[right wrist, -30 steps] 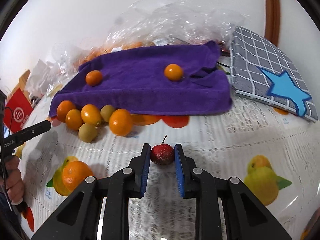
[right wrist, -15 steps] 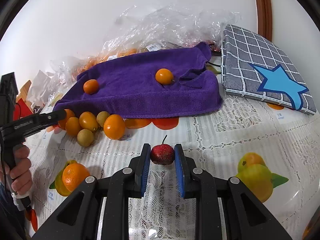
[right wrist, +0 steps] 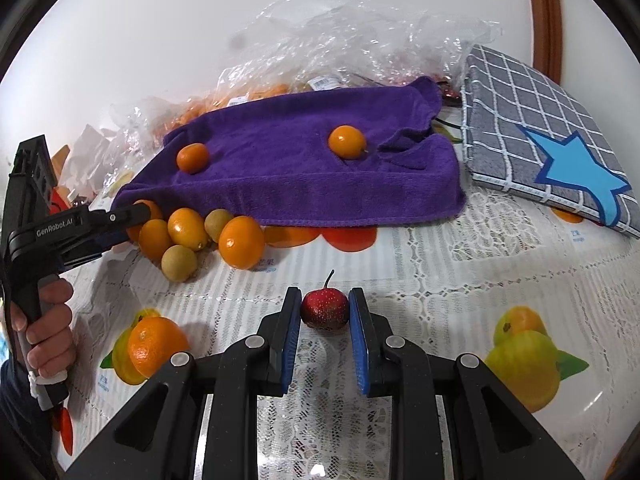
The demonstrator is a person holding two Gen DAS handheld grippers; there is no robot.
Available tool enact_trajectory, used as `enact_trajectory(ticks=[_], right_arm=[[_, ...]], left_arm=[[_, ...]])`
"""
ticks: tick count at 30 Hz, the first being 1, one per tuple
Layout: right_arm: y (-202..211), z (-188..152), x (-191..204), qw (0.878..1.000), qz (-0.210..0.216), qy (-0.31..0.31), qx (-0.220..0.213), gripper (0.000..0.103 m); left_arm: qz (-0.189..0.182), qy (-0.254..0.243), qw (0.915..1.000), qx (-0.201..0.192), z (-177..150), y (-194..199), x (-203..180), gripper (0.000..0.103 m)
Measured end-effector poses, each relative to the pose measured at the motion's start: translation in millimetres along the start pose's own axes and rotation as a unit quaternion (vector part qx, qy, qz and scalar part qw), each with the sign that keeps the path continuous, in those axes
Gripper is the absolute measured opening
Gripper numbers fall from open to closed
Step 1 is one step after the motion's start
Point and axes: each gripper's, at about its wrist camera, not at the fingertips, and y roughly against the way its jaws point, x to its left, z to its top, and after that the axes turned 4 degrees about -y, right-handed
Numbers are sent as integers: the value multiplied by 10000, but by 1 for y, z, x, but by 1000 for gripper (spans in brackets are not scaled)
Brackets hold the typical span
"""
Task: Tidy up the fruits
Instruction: 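Grasp a large orange with the left gripper while the right gripper holds the red fruit, then carry both fruits onto the purple towel and open both grippers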
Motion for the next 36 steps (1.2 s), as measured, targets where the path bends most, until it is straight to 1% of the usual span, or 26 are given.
enact_trajectory(ticks=[4, 7, 11, 15, 17, 20, 23, 29, 33, 36], right_arm=[[1, 0, -2, 10000, 45, -17, -25, 24], [4, -1, -4, 9998, 181, -45, -93, 24], [8, -1, -7, 9991, 361, -134, -178, 24], [8, 1, -11, 9987, 414, -249, -167, 24], [9, 2, -12, 9988, 362, -255, -218, 24], [14, 6, -9, 9995, 77, -123, -265, 24], [22, 14, -8, 9992, 43, -49, -385, 24], [37, 40, -3, 9972, 40, 113, -736, 24], [33, 63, -3, 9962, -41, 143, -862, 24], [24, 84, -4, 9955, -66, 90, -944, 24]], left_arm=[[-81, 133, 9997, -164, -1, 8, 5, 40], [-179, 187, 9993, -279, -1, 14, 7, 40], [-172, 72, 9991, -385, -1, 18, 5, 40], [-192, -130, 9980, -582, 0, 26, -3, 40], [-260, -158, 9975, -641, 1, 28, -5, 40], [-347, -160, 9970, -680, 2, 31, -7, 40], [-341, -207, 9965, -735, 3, 35, -7, 40], [-105, -310, 9960, -835, 11, 46, -9, 40], [127, -441, 9951, -872, 32, 44, -15, 41], [252, -445, 9947, -895, 47, 30, -16, 41]])
